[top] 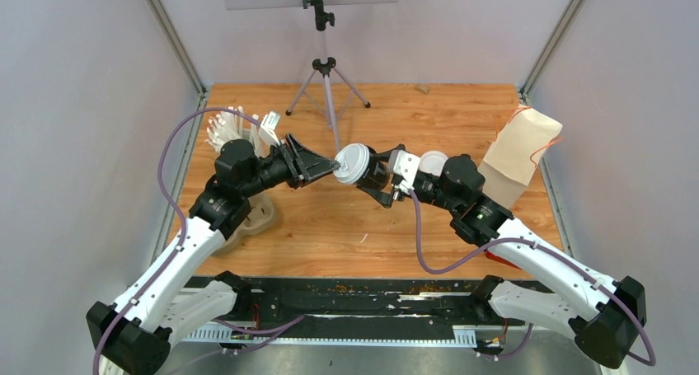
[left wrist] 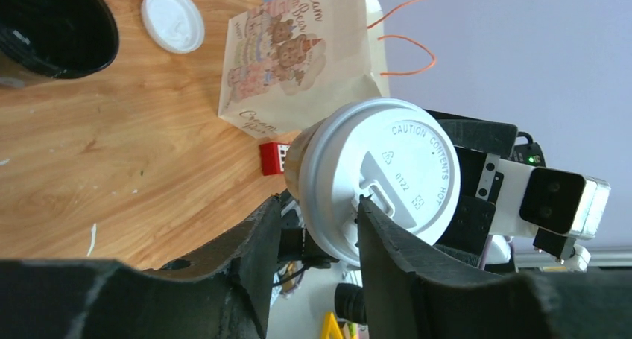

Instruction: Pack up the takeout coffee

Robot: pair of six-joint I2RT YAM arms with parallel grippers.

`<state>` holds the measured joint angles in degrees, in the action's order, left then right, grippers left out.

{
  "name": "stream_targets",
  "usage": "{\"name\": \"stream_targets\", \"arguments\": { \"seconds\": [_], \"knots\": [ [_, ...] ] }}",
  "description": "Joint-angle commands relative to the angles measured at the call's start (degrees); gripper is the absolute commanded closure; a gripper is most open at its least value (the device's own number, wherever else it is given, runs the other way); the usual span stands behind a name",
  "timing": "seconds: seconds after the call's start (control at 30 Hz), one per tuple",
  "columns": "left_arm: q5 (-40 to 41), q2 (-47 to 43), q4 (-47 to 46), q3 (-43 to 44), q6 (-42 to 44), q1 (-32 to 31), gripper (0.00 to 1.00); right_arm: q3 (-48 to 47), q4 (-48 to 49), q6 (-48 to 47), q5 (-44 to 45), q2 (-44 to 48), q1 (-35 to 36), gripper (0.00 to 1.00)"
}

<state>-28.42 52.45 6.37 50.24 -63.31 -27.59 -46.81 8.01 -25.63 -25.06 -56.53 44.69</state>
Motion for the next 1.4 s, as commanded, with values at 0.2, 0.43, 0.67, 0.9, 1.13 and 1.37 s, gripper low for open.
{"name": "stream_targets", "arguments": {
  "seconds": [0.2, 0.43, 0.67, 0.9, 1.13, 1.37],
  "knots": [
    [-3.56, 0.26, -13.99, -2.25, -7.05, 0.08, 0.77, -0.13, 4.02, -1.54, -1.46, -0.65, 0.74, 0.33],
    [-1.44, 0.67, -5.79, 1.08, 0.07, 0.09, 0.92, -0.47, 1.84, -1.77, 0.22, -2.32, 0.70, 0.28],
    [2.39, 2.28, 2.25, 5.82, 6.31, 0.16, 0.94, 0.00, -1.45, -2.01, 3.79, -1.88, 0.74, 0.23],
    [3.89, 3.50, 5.36, 8.31, 9.59, 0.17, 0.92, 0.12, -3.29, -1.66, 5.81, -1.49, 0.71, 0.18],
    [10.25, 4.59, 13.25, 12.32, 17.18, 0.17, 0.92, -0.36, -7.81, 1.03, 9.18, -1.11, 0.74, 0.12],
    [20.25, 7.24, 21.97, 17.26, 26.47, 0.17, 0.89, -0.20, -14.07, 4.62, 9.21, 1.77, 0.73, 0.12]
  ]
}}
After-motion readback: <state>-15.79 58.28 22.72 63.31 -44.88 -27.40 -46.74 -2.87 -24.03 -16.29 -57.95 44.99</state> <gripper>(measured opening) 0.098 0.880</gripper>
